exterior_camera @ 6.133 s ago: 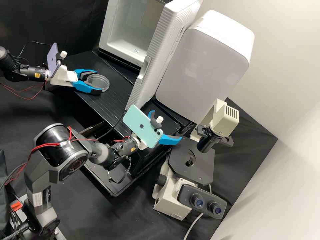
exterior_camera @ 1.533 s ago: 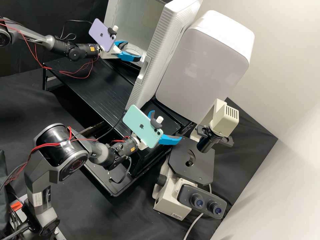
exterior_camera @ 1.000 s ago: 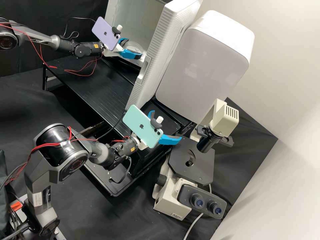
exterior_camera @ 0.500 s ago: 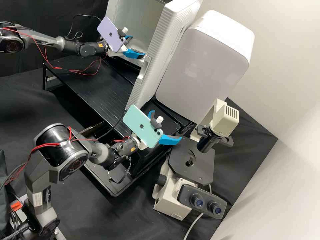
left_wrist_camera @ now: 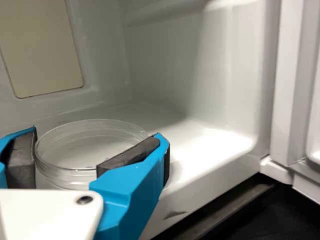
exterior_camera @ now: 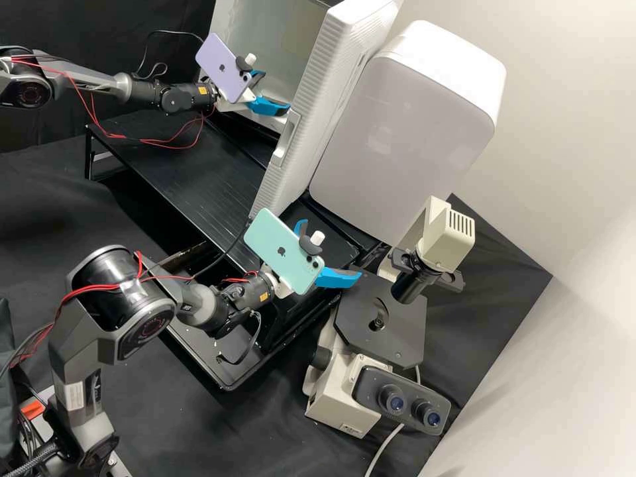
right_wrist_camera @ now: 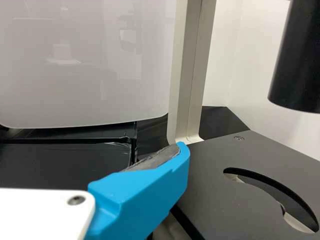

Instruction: Place the petri dish in the incubator

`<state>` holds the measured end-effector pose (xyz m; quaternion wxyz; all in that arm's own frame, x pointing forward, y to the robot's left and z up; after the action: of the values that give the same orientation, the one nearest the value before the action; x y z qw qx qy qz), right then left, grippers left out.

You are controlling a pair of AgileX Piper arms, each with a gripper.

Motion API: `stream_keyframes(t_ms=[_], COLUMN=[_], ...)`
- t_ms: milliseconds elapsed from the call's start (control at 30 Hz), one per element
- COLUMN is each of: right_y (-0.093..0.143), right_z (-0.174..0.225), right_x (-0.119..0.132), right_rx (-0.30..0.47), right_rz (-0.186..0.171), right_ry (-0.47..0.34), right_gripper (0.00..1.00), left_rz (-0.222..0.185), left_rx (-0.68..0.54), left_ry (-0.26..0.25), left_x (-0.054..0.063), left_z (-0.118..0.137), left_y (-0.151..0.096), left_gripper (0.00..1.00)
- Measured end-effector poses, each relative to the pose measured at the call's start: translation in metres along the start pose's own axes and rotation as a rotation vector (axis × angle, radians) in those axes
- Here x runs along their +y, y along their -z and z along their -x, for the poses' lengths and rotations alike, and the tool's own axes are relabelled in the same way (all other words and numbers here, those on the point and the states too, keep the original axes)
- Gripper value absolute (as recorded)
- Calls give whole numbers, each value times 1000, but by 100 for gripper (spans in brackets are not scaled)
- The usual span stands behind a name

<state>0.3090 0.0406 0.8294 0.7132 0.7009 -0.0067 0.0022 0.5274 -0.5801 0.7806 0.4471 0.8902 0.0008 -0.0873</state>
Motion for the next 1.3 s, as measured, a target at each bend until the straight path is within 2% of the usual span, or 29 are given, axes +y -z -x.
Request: stream_keyframes(t_ms=[167,333,500,833,1000,1200,1300], right_y=[0,0,0,0,0,0,0], right_z=[0,0,0,0,0,0,0], right_x=[0,0,0,0,0,0,0], right_rx=[0,0,0,0,0,0,0], right_rz=[0,0,0,0,0,0,0], right_ry=[0,0,0,0,0,0,0], right_gripper=[100,100,100,100,100,100,100], left_rz=[11,51,67,73,63,49,25], left_rx=[-33,-32,-37,-28,-16,-19,-30], left_ry=[10,24,24,15,10,4,21], left_x=[-6,-10,-13,-16,-15,-12,-14], left_z=[-1,-1,0,0,5,28,41], left_y=[-3,0,2,4,6,6,6], left_gripper=[100,100,100,100,100,100,100])
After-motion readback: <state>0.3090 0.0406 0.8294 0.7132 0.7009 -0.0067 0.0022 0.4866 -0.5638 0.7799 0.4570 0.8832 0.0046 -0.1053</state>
